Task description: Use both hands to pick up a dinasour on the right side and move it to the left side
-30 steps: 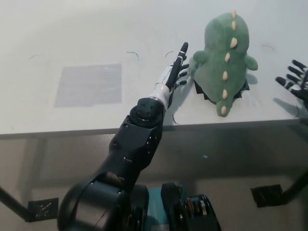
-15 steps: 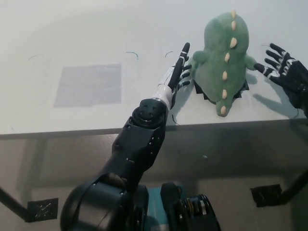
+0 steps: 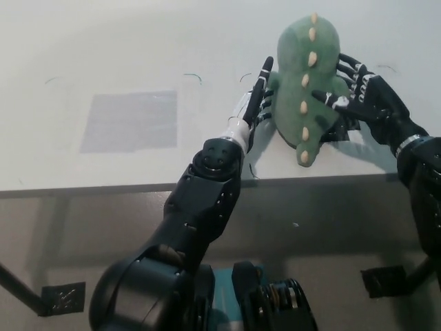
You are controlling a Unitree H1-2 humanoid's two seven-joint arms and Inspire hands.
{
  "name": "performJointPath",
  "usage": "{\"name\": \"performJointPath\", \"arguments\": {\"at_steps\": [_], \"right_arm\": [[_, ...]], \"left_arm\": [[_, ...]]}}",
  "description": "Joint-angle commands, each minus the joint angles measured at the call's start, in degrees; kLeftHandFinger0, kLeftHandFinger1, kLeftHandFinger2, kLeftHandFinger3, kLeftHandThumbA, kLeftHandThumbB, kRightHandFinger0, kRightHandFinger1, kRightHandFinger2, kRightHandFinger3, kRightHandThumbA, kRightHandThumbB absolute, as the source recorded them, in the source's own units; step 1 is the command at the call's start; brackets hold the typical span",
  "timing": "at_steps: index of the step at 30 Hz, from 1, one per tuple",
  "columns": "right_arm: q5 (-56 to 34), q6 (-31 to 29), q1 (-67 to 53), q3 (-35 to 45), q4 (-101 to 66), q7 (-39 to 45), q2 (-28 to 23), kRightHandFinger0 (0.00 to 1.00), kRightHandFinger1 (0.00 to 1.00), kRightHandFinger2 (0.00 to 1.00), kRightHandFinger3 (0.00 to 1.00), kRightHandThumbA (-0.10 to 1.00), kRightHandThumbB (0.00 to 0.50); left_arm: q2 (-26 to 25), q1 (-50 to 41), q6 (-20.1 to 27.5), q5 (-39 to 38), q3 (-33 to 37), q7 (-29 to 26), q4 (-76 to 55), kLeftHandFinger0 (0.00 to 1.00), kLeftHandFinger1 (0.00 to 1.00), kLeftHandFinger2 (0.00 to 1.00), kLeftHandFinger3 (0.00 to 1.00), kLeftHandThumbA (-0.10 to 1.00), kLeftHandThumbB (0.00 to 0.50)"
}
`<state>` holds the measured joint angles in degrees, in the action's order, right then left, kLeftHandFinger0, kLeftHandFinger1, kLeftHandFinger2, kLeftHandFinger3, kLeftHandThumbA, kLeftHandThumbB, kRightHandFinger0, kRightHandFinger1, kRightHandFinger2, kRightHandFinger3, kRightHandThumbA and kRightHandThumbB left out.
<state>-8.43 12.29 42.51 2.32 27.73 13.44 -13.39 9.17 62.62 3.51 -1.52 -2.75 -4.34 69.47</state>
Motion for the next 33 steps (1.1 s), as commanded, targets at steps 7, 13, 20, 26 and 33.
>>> {"name": "performJointPath", "arguments": {"at_steps": [7,13,20,26,33], "right_arm": [[3.19,1.14,5.77,-2.1,-1.68,-1.56,0.84,1.0,1.0,1.0,1.0,1.0,0.307],[4.44,-2.11,6.25,-2.39,-0.24,-2.08,0.74,1.0,1.0,1.0,1.0,1.0,0.291],[4.17,-1.29,6.94,-1.8,0.11,-2.3,0.72,1.0,1.0,1.0,1.0,1.0,0.329],[4.05,-1.45,6.72,-1.65,0.34,-1.96,0.75,1.0,1.0,1.0,1.0,1.0,0.324],[4.04,-2.8,6.58,-1.73,1.53,-1.84,1.27,1.0,1.0,1.0,1.0,1.0,0.242]], "left_arm": [[2.46,7.45,1.11,-0.64,0.4,1.17,0.61,1.0,1.0,1.0,1.0,1.0,0.351],[2.76,8.56,-0.49,-0.52,1.12,3.03,0.41,1.0,1.0,1.0,1.0,1.0,0.263],[2.43,9.34,-0.62,0.0,1.95,3.18,0.45,1.0,1.0,1.0,1.0,1.0,0.219],[2.27,9.32,-0.98,-0.25,1.84,3.02,1.07,1.0,1.0,1.0,1.0,1.0,0.187],[2.02,9.09,-1.09,-1.25,1.06,4.07,1.57,1.0,1.0,1.0,1.0,1.0,0.209]]}}
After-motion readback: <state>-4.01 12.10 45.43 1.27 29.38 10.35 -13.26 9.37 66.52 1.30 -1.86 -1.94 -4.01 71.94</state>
